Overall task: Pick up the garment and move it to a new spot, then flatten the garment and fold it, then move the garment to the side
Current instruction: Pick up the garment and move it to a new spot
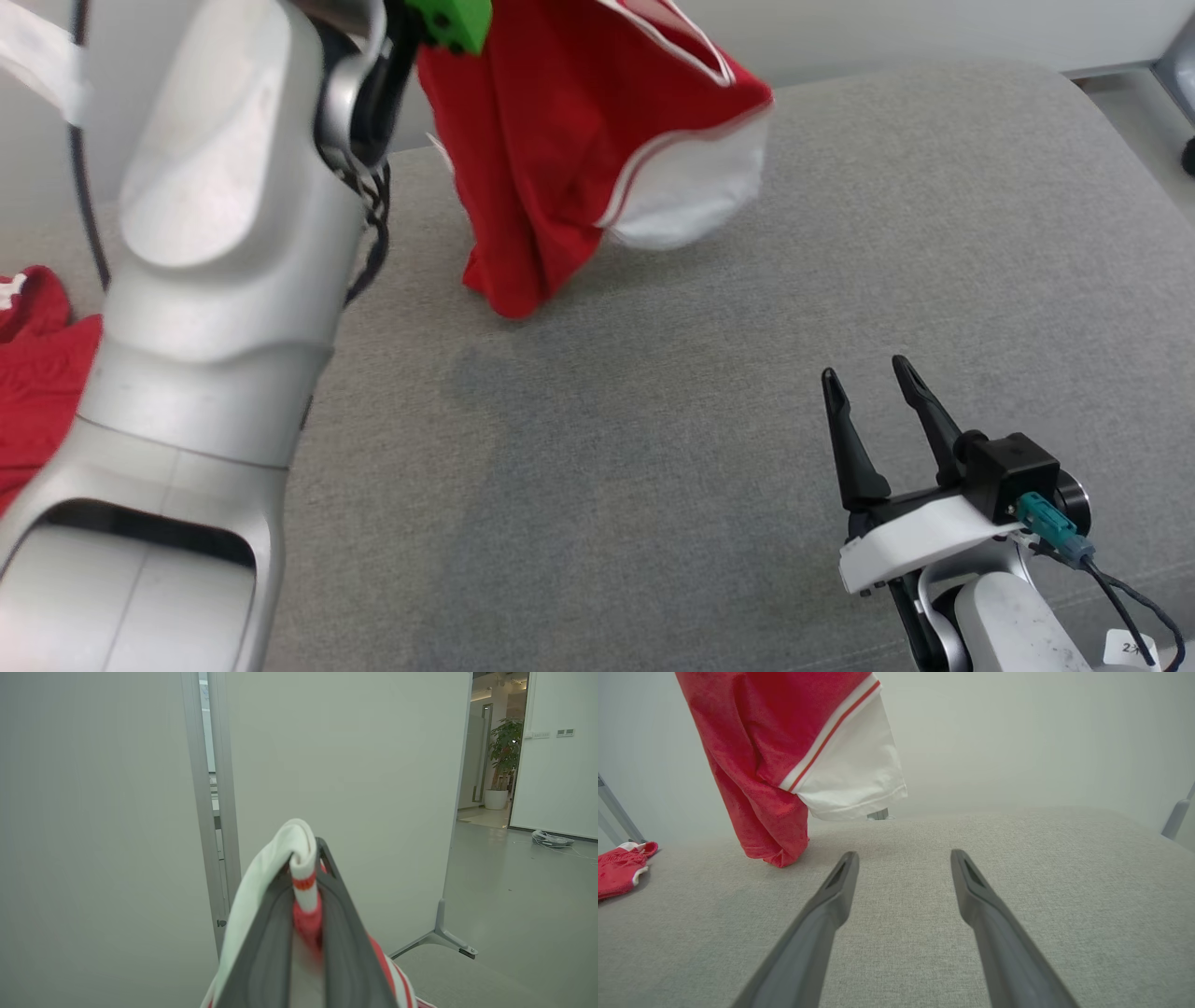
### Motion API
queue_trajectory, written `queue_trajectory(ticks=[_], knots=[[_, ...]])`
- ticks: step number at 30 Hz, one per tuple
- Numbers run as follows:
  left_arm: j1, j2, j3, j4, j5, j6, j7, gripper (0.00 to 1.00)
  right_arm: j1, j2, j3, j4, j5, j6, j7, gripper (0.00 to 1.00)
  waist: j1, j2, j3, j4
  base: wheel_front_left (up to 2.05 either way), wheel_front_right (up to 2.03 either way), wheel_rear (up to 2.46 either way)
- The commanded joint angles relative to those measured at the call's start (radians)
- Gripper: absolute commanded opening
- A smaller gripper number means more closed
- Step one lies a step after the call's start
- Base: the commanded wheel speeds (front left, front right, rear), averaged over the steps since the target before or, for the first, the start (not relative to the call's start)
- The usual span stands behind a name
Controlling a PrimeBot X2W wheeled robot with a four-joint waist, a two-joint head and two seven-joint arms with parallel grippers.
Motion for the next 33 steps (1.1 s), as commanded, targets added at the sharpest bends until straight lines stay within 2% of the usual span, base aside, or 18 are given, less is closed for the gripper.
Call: queue_trajectory(ticks=[1, 9, 10, 11, 12, 16, 20, 23, 29, 33], knots=[[0.05, -0.001, -0.018, 0.01, 0.004, -0.005, 0.0, 0.0, -0.021, -0.001, 0.004, 0.001, 0.007, -0.001, -0.006, 1.0, 0.0, -0.0001, 0.059, -0.069, 0.0, 0.0, 0.0], [0.318, -0.014, -0.143, 0.1, -0.051, -0.018, -0.043, 0.0, -0.033, -0.002, -0.007, 0.017, -0.006, -0.001, -0.014, 1.0, 0.0, -0.0001, 0.073, -0.072, 0.0, 0.0, 0.0], [0.346, -0.015, -0.169, 0.103, -0.053, -0.023, -0.059, 0.22, -0.035, -0.002, -0.008, 0.018, -0.007, -0.001, -0.014, 1.0, 0.0, -0.0001, 0.071, -0.067, 0.0, 0.0, 0.0], [0.375, -0.015, -0.179, 0.103, -0.076, -0.023, -0.076, 0.75, -0.037, -0.001, -0.006, 0.02, -0.008, -0.001, -0.014, 1.0, 0.0, -0.0001, 0.068, -0.063, 0.0, 0.0, 0.0], [0.402, -0.015, -0.196, 0.103, -0.078, -0.02, -0.102, 1.0, -0.036, -0.002, -0.006, 0.021, -0.008, -0.001, -0.015, 1.0, 0.0, -0.0001, 0.064, -0.055, 0.0, 0.0, 0.0], [0.493, -0.015, -0.221, 0.09, -0.112, -0.011, -0.215, 1.0, -0.03, -0.002, -0.004, 0.026, -0.007, -0.001, -0.016, 1.0, 0.0, -0.0001, 0.041, -0.022, 0.0, 0.0, 0.0], [0.57, -0.006, -0.183, 0.047, -0.133, -0.006, -0.292, 1.0, -0.013, -0.002, -0.009, 0.026, -0.023, -0.001, -0.013, 1.0, 0.0, -0.0001, 0.013, 0.022, 0.0, 0.0, 0.0], [0.636, 0.029, -0.132, -0.015, -0.131, 0.003, -0.307, 1.0, -0.006, -0.002, -0.015, 0.023, -0.03, -0.001, -0.007, 1.0, 0.0, -0.0001, -0.009, 0.051, 0.0, 0.0, 0.0], [0.813, 0.096, 0.019, -0.223, -0.083, 0.042, -0.308, 1.0, 0.015, -0.002, -0.034, 0.01, -0.039, -0.001, 0.006, 1.0, 0.0, -0.0001, -0.044, 0.112, 0.0, 0.0, 0.0], [0.92, 0.112, 0.1, -0.345, -0.037, 0.057, -0.307, 1.0, 0.028, -0.002, -0.044, 0.001, -0.04, -0.001, 0.013, 1.0, 0.0, -0.0001, -0.052, 0.142, 0.0, 0.0, 0.0]])
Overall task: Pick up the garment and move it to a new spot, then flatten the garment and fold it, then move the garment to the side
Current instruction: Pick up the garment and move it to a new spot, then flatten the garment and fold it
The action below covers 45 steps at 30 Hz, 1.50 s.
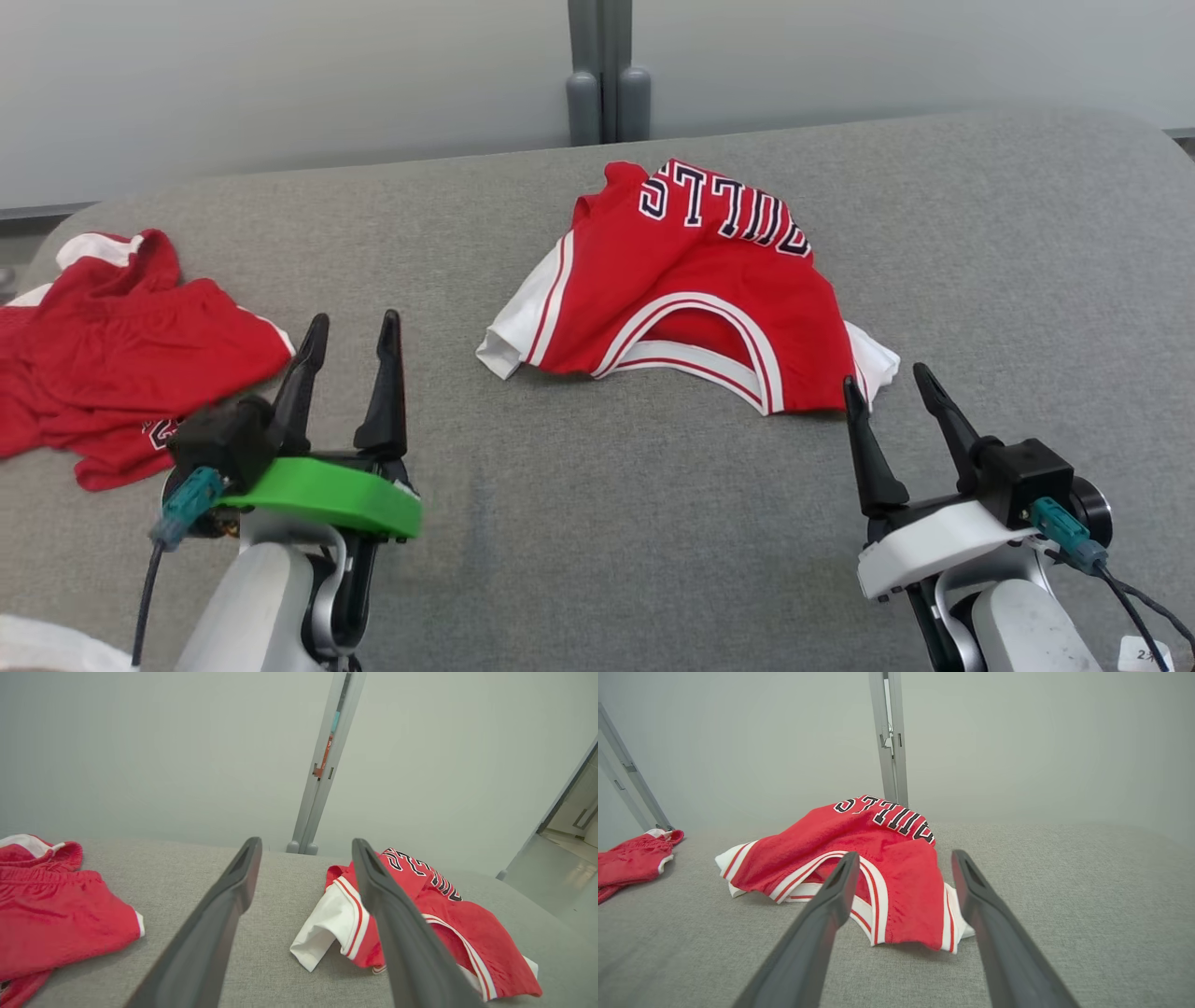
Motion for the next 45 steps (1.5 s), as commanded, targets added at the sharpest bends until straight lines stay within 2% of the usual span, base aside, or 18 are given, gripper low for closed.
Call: queue_trajectory(ticks=[1, 8, 13, 20, 25, 45], knots=[[0.04, 0.008, 0.017, -0.032, 0.022, 0.004, 0.0, 1.0, 0.017, -0.003, -0.005, -0.003, -0.005, -0.001, 0.003, 1.0, 0.0, 0.0, -0.024, 0.037, 0.0, 0.0, 0.0], [0.185, 0.018, 0.093, -0.116, 0.114, 0.009, 0.0, 1.0, 0.026, -0.003, -0.012, -0.003, -0.001, -0.001, 0.005, 1.0, 0.0, 0.0, -0.035, 0.053, 0.0, 0.0, 0.0], [0.263, 0.003, 0.14, -0.124, 0.129, 0.019, 0.0, 1.0, 0.037, -0.003, -0.033, 0.005, -0.006, -0.001, 0.002, 1.0, 0.0, 0.0, -0.051, 0.048, 0.0, 0.0, 0.0], [0.322, 0.011, 0.182, -0.136, 0.172, 0.002, 0.0, 1.0, 0.058, -0.003, -0.07, 0.007, -0.018, -0.001, -0.004, 1.0, 0.0, 0.0, -0.062, 0.037, 0.0, 0.0, 0.0], [0.338, 0.009, 0.198, -0.122, 0.183, -0.008, 0.0, 1.0, 0.068, -0.003, -0.084, 0.004, -0.028, -0.001, 0.003, 1.0, 0.0, 0.0, -0.065, 0.033, 0.0, 0.0, 0.0], [0.291, 0.007, 0.185, -0.101, 0.186, 0.008, 0.002, 1.0, 0.066, -0.003, -0.099, 0.012, 0.008, -0.001, 0.005, 1.0, 0.0, 0.0, -0.058, 0.057, 0.0, 0.0, 0.0]])
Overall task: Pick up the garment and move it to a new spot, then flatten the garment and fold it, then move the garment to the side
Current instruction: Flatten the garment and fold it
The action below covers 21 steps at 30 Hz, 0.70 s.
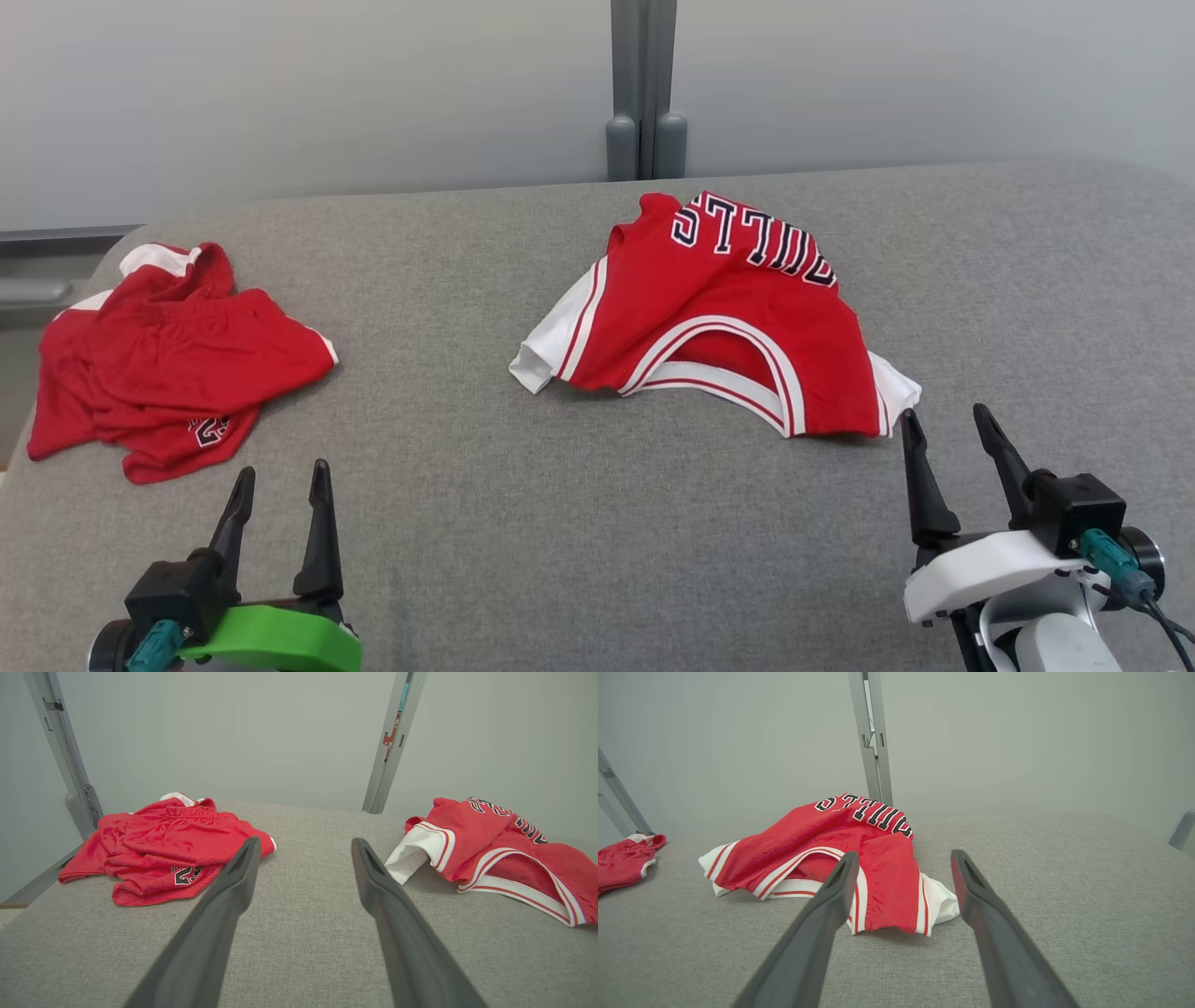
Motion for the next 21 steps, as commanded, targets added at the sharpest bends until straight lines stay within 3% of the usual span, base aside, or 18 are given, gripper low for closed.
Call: queue_trajectory(ticks=[1, 5, 10, 14, 21], knots=[[-0.023, 0.004, 0.001, -0.005, -0.004, 0.006, 0.002, 1.0, -0.013, -0.003, -0.009, 0.004, 0.006, -0.001, 0.0, 1.0, 0.0, 0.0, 0.014, 0.008, 0.0, 0.0, 0.0], [-0.036, 0.004, -0.002, -0.02, -0.003, 0.004, 0.001, 1.0, -0.088, -0.003, -0.043, 0.041, -0.008, -0.001, 0.061, 1.0, 0.0, 0.0, 0.049, 0.022, 0.0, 0.0, 0.0], [-0.06, -0.002, -0.008, -0.036, 0.006, -0.002, 0.001, 1.0, -0.247, -0.003, -0.101, 0.158, 0.007, -0.001, 0.247, 1.0, 0.0, 0.0, 0.103, 0.043, 0.0, 0.0, 0.0], [-0.084, -0.012, -0.016, -0.048, 0.017, -0.009, 0.0, 1.0, -0.371, -0.008, -0.172, 0.264, -0.056, -0.001, 0.363, 1.0, 0.0, 0.0, 0.15, 0.068, 0.0, 0.0, 0.0], [-0.118, -0.04, -0.021, -0.057, 0.032, -0.027, 0.0, 1.0, -0.48, -0.03, -0.272, 0.437, -0.175, -0.001, 0.442, 1.0, 0.0, 0.0, 0.201, 0.111, 0.0, 0.0, 0.0]])
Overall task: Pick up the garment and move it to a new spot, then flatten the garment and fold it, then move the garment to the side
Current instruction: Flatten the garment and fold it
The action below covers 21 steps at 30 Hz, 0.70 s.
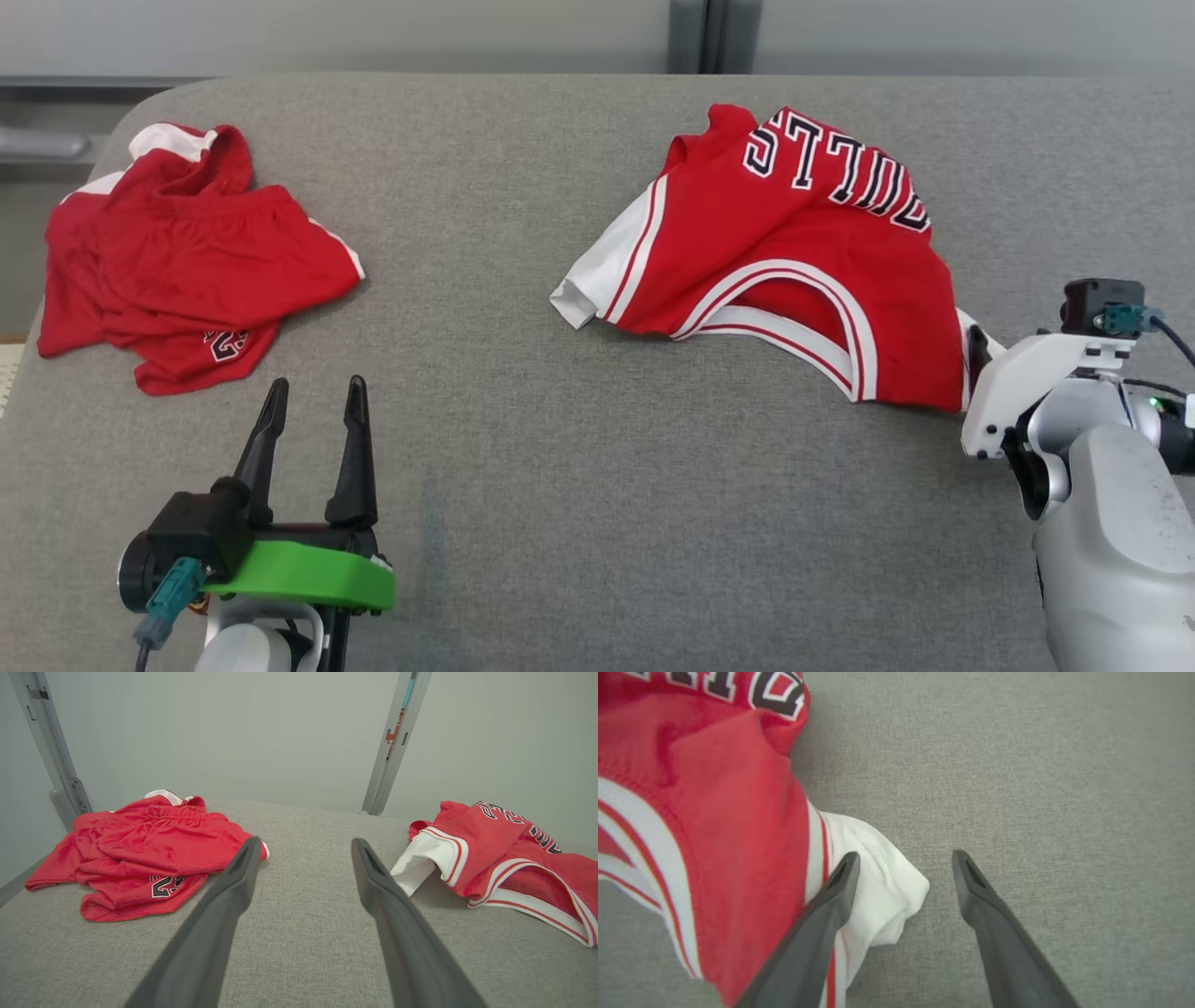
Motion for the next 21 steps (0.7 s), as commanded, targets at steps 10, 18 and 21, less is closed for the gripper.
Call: queue_trajectory(ticks=[10, 18, 21], knots=[[-0.002, -0.019, 0.022, 0.015, 0.024, -0.025, 0.0, 1.0, -0.02, -0.034, 0.049, 0.195, 0.003, 0.0, 0.098, 0.0, 0.0, 0.0, 0.021, 0.054, 0.0, 0.0, 0.0], [0.015, -0.027, 0.038, 0.023, 0.028, -0.035, 0.0, 1.0, -0.149, -0.134, 0.145, 0.07, -0.064, -0.001, -0.082, 0.0, 0.0, 0.0, -0.025, 0.052, 0.0, 0.0, 0.0], [0.024, -0.033, 0.04, 0.023, 0.03, -0.038, 0.0, 1.0, -0.208, -0.147, 0.198, 0.03, -0.053, -0.001, -0.131, 0.0, 0.0, 0.0, -0.037, 0.05, 0.0, 0.0, 0.0]])
